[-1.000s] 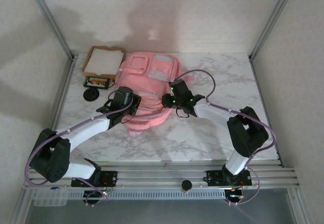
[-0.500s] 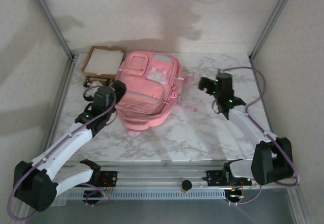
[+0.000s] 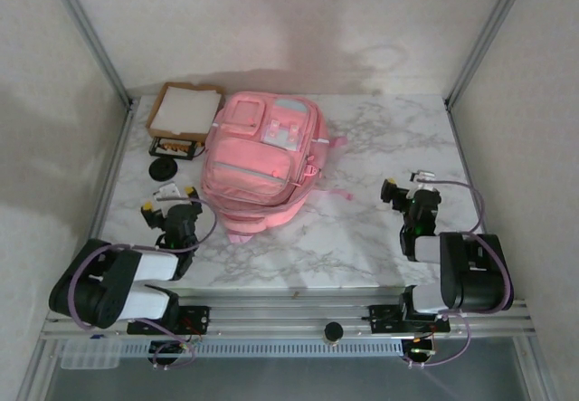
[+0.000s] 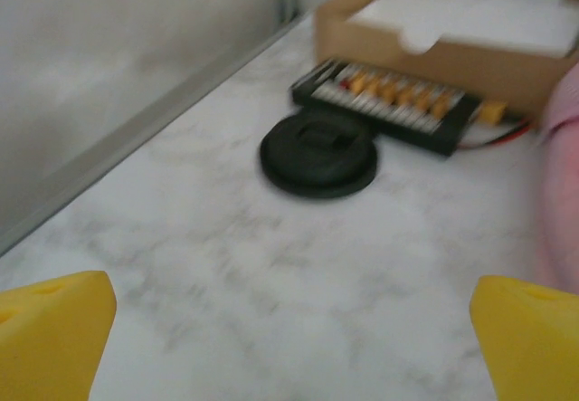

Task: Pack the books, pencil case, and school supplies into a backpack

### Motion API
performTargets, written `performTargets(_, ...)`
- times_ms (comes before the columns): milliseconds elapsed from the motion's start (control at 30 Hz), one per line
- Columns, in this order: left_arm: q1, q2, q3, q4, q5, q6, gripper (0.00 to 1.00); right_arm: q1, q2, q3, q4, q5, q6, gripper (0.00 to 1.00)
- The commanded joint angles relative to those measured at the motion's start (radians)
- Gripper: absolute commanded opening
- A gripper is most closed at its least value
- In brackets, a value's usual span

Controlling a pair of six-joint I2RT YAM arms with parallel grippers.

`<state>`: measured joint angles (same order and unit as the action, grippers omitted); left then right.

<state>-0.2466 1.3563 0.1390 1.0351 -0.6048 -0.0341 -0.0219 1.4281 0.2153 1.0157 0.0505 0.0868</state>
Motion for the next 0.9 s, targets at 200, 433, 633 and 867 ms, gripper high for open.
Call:
performTargets(200, 0.081, 0.12, 0.083, 0.23, 0.279, 0.033, 1.0, 0.006, 0.121, -0.004, 0.295, -0.072, -0.057, 0.99)
performTargets(433, 0.187, 0.195, 0.08, 0.297, 0.486, -0.027, 0.99, 0.019, 0.117, -0.001, 0.279, -0.052, -0.064, 0.99)
performTargets(633, 0.185, 0.188, 0.086, 0.267, 0.482, -0.029, 0.99, 0.017, 0.117, -0.001, 0.281, -0.053, -0.064, 0.99)
performTargets(867, 0.184, 0.185, 0.086, 0.26, 0.482, -0.029, 0.99, 0.022, 0.118, 0.0, 0.281, -0.047, -0.065, 0.99)
